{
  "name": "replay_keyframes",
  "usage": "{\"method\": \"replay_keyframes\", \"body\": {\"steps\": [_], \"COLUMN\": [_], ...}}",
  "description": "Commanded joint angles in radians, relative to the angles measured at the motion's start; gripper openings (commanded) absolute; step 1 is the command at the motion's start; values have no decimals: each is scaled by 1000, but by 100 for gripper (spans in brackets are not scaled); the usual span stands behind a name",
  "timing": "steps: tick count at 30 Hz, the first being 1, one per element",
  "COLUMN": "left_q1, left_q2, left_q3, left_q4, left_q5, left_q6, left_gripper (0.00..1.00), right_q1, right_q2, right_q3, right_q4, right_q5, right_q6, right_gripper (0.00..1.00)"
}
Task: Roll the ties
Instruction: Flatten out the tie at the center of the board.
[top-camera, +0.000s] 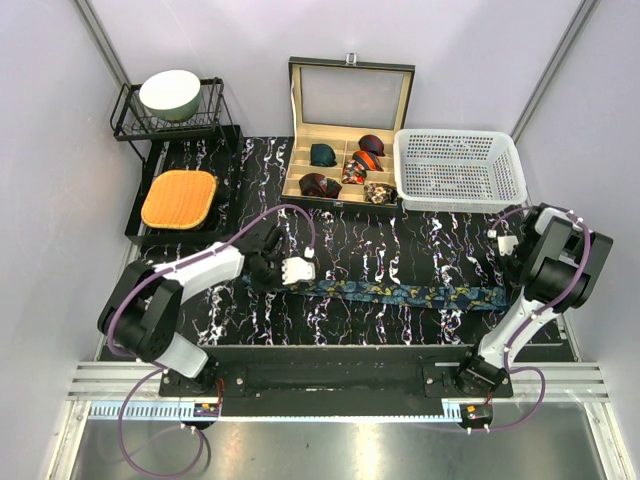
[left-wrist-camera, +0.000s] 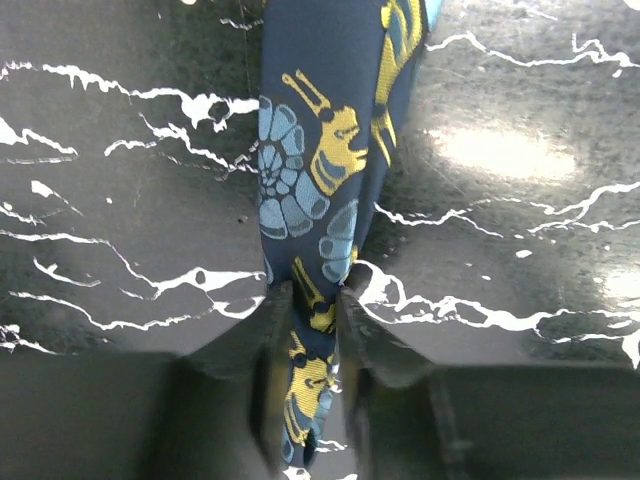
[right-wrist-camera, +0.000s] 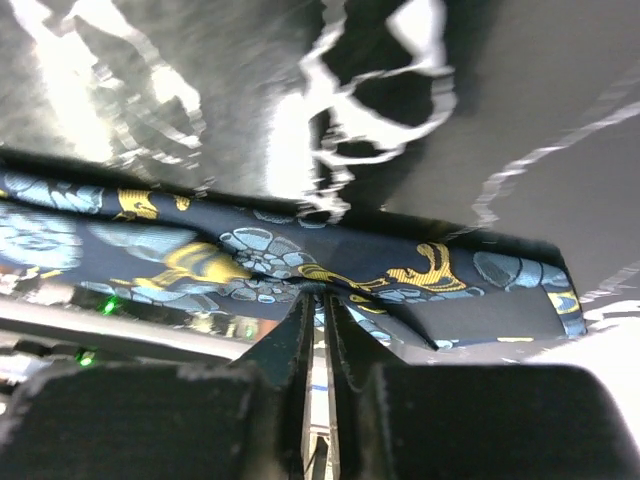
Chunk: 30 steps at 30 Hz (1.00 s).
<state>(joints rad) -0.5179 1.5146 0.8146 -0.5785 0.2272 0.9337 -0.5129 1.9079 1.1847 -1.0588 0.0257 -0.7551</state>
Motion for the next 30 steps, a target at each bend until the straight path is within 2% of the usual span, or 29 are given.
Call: {"method": "replay_keyframes", "body": {"steps": [1, 2, 6, 8, 11, 15, 16, 17, 23, 30], "left_q1": [4, 5, 6, 2, -27, -134, -157, -200, -301, -378], "left_q2": [-103, -137, -217, -231, -177, -6, 33, 67, 314, 435], "left_q3": [-26, -28, -46, -40, 27, 153, 185, 239, 443, 505], "left_q4": [0, 3, 12, 31, 40, 57, 58, 66, 69, 65], "left_q5": [3, 6, 47, 61, 83, 104, 106, 107, 95, 123], "left_q6": [-33, -36, -3, 1, -19, -116, -131, -154, -231, -250], "left_gripper": [33, 35, 60, 68, 75, 88, 96, 99, 99, 91], "right_q1": [-1, -1, -1, -1, -1, -3, -3, -3, -4, -4], "right_q2": [45, 37, -12, -49, -104, -132, -144, -145, -122, -95], "right_q3": [12, 9, 29, 38, 41, 64, 61, 52, 46, 24], "right_q4": [315, 316, 248, 220, 172, 115, 115, 118, 120, 108], "right_q5": [43, 42, -21, -59, -95, -96, -93, -90, -76, -118], "right_q6": [-4, -7, -12, -9, -15, -13, -19, -29, -6, 23], "right_gripper": [9, 9, 9, 10, 12, 12, 12, 12, 12, 13]}}
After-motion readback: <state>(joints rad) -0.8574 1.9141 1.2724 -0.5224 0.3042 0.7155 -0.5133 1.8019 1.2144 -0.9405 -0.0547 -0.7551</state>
